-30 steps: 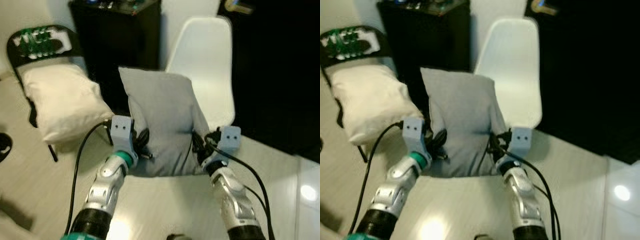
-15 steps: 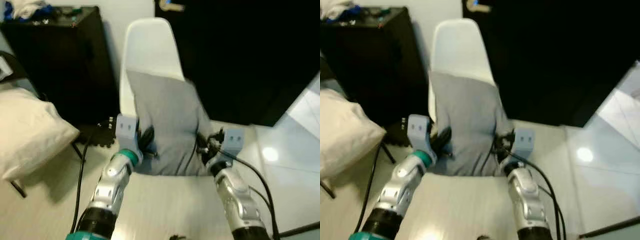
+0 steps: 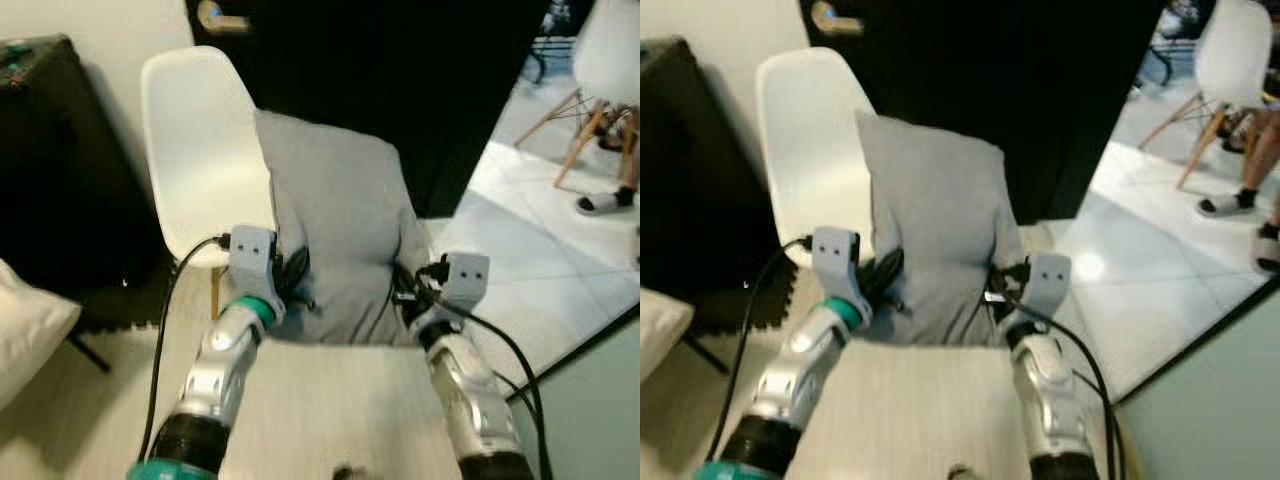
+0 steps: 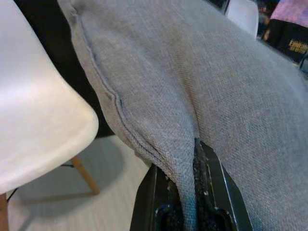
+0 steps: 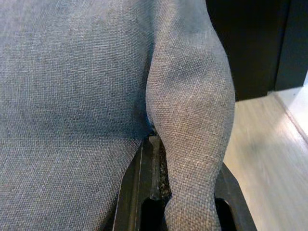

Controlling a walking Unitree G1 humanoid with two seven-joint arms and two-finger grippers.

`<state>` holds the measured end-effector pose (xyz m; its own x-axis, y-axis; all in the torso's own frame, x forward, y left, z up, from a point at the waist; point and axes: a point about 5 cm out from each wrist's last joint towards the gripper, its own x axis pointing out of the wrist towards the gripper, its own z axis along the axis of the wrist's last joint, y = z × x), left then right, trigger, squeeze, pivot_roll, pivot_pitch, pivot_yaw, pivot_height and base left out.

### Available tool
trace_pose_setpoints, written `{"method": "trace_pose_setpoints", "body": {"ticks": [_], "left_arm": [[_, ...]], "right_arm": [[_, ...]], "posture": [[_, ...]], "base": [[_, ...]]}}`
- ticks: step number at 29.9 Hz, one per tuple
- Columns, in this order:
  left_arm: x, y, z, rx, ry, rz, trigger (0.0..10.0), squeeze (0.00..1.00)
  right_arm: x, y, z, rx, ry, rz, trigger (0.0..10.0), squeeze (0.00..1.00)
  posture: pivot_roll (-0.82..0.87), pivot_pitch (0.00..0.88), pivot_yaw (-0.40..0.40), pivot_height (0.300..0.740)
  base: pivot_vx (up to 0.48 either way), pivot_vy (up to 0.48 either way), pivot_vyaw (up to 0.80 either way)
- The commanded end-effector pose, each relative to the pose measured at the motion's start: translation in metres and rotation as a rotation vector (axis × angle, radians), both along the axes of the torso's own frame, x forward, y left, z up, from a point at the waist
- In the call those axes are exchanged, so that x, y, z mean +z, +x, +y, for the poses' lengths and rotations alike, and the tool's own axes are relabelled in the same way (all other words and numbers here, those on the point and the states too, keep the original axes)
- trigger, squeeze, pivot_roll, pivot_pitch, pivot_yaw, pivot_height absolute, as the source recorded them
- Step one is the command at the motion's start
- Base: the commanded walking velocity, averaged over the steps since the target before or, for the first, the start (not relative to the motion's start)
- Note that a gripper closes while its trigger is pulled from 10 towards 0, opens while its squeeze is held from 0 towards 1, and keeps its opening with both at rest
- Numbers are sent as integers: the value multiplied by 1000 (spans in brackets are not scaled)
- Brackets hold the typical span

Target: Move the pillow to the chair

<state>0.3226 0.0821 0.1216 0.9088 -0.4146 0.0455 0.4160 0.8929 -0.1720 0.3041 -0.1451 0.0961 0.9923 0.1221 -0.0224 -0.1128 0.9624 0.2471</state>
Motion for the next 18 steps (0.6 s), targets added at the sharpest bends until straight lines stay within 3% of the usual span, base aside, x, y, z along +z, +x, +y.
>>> {"method": "trace_pose_setpoints", "body": {"ticks": [1, 18], "left_arm": [[6, -2, 0, -25, -29, -44, 10000, 0], [9, -2, -1, -44, -50, -57, 10000, 0]], "right_arm": [[8, 2, 3, -3, 0, -46, 10000, 0], [8, 3, 4, -2, -5, -49, 10000, 0]], "posture": [[-35, 0, 121, 740], [-37, 0, 122, 740]], "base": [[0, 0, 0], [292, 0, 0]]}}
